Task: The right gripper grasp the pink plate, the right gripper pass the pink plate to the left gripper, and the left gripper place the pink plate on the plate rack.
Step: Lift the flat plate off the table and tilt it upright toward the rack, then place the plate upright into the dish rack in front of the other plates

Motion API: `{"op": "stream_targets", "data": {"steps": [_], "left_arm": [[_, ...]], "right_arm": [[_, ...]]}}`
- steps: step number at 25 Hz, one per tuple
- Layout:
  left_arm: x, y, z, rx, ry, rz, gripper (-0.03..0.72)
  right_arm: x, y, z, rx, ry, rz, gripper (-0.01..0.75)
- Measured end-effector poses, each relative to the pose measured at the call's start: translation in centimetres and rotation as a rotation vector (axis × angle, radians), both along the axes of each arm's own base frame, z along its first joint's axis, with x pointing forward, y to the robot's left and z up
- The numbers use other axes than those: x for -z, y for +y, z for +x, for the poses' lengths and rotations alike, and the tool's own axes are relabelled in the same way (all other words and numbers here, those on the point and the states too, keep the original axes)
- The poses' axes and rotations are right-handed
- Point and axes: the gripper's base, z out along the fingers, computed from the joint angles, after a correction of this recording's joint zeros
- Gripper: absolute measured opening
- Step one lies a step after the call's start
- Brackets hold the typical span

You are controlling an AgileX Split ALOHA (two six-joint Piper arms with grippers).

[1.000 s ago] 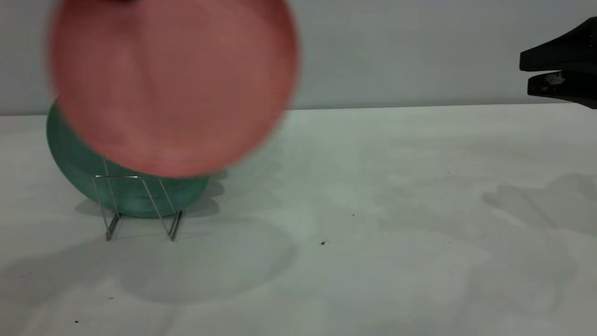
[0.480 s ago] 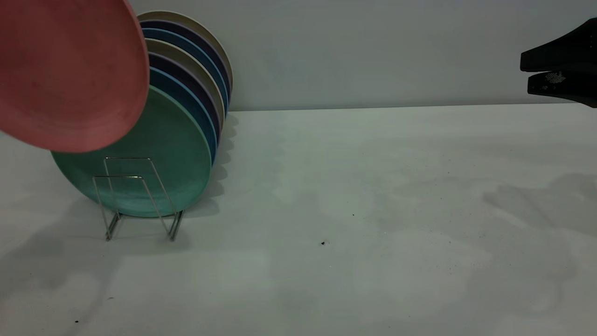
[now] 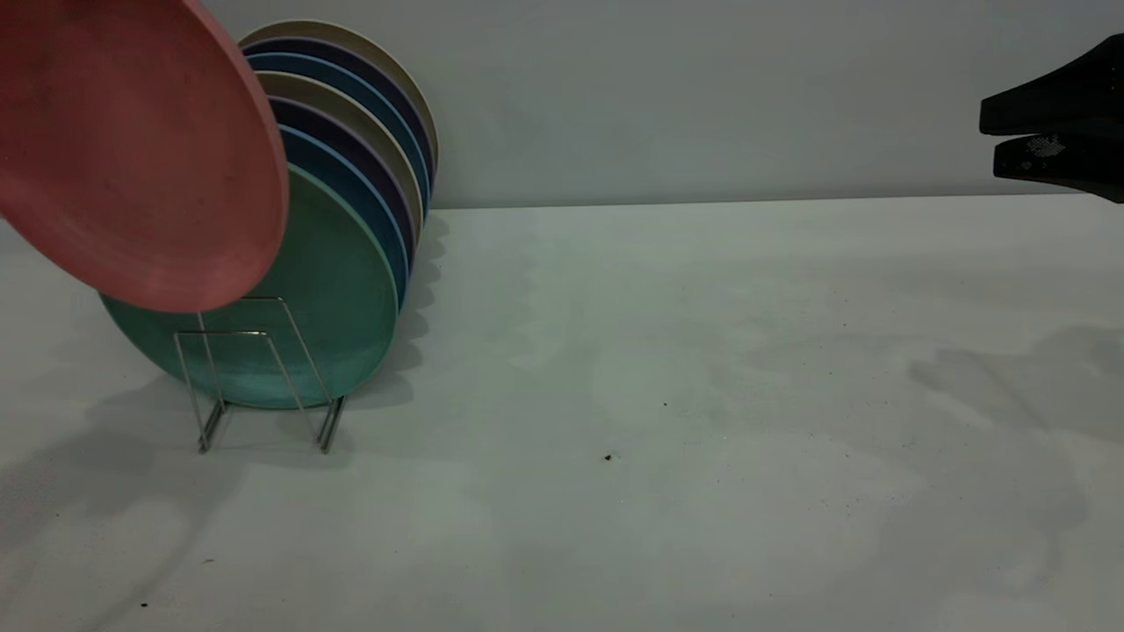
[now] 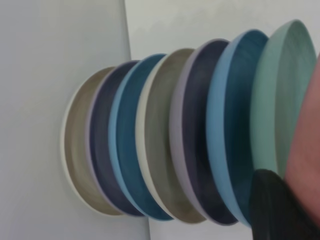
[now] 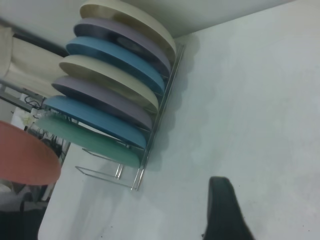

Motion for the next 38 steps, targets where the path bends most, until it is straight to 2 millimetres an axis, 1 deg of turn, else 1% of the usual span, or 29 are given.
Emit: {"op": "stream_targets", "data": {"steps": [5, 9, 12, 15, 16, 18, 20, 22, 30, 38], "left_arm": [[0.4, -0.2, -0.5, -0.038, 0.045, -0.051, 0.054], [-0.4, -0.3, -2.2, -0.126, 0.066, -0.107, 0.054], [-1.4, -0.6, -4.3, -0.169, 0.011, -0.11, 0.054], [-0.9, -1.4, -6.3, -0.193, -0.071, -0.101, 0.054], [-0.6, -1.6, -6.6, -0.203, -0.121, -0.087, 0.054], [0.6, -2.0, -7.2, -0.204, -0.2, -0.046, 0.054], [1.8, -2.1, -7.3, -0.198, -0.245, -0.004, 0.054], [2.8, -2.2, -7.5, -0.179, -0.231, 0.019, 0.054], [3.1, -2.2, -7.4, -0.108, -0.26, 0.08, 0.054], [3.7, -2.3, -6.6, -0.134, -0.247, 0.062, 0.054]], "right_arm": [[0.0, 0.0, 0.0, -0.001, 0.001, -0.001, 0.482], [0.0, 0.0, 0.0, -0.005, 0.002, -0.003, 0.482], [0.0, 0.0, 0.0, -0.006, 0.003, -0.005, 0.48], [0.1, 0.0, -0.1, -0.006, 0.003, -0.007, 0.48], [0.1, 0.0, 0.0, -0.005, 0.004, -0.008, 0.48], [0.1, 0.0, 0.0, -0.005, 0.004, -0.009, 0.48], [0.1, 0.0, 0.0, -0.004, 0.004, -0.01, 0.48], [0.1, 0.0, 0.0, -0.003, 0.005, -0.011, 0.48], [0.1, 0.0, 0.0, -0.002, 0.007, -0.009, 0.48], [0.1, 0.0, 0.0, -0.002, 0.008, -0.009, 0.48]]}}
